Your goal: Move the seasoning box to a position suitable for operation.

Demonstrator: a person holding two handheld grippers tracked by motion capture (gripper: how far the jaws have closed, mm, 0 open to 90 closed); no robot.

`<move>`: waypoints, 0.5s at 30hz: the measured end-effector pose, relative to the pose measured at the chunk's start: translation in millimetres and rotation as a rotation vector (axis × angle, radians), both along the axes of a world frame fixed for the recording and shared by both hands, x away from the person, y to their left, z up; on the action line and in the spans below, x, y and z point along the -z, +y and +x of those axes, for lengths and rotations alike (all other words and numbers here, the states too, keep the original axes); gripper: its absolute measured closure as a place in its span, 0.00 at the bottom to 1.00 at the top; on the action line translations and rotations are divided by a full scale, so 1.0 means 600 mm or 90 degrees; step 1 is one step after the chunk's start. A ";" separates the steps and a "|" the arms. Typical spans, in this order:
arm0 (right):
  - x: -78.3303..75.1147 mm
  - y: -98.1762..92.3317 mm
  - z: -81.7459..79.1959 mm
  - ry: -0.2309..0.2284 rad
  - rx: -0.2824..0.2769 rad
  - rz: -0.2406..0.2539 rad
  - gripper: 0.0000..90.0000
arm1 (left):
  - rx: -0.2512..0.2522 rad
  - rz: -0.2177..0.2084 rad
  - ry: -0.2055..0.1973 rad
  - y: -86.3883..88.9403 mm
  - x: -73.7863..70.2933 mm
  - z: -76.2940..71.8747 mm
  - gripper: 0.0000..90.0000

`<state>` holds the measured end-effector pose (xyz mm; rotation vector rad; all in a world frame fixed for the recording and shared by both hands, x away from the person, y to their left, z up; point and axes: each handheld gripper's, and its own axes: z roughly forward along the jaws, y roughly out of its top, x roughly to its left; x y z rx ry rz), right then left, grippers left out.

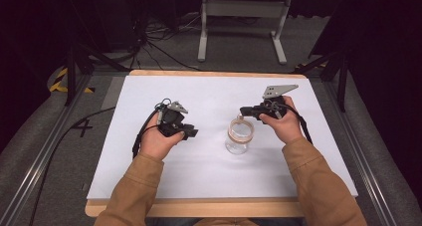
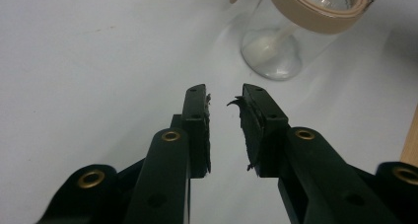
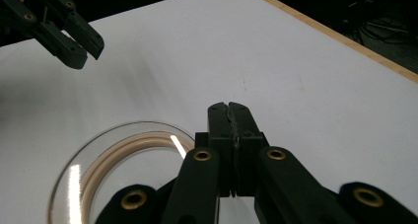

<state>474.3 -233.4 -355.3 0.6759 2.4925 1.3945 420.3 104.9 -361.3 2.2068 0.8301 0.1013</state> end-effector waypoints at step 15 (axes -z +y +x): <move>0.003 -0.002 0.006 0.001 0.006 -0.007 1.00 | 0.022 -0.008 0.006 -0.015 0.002 -0.004 0.81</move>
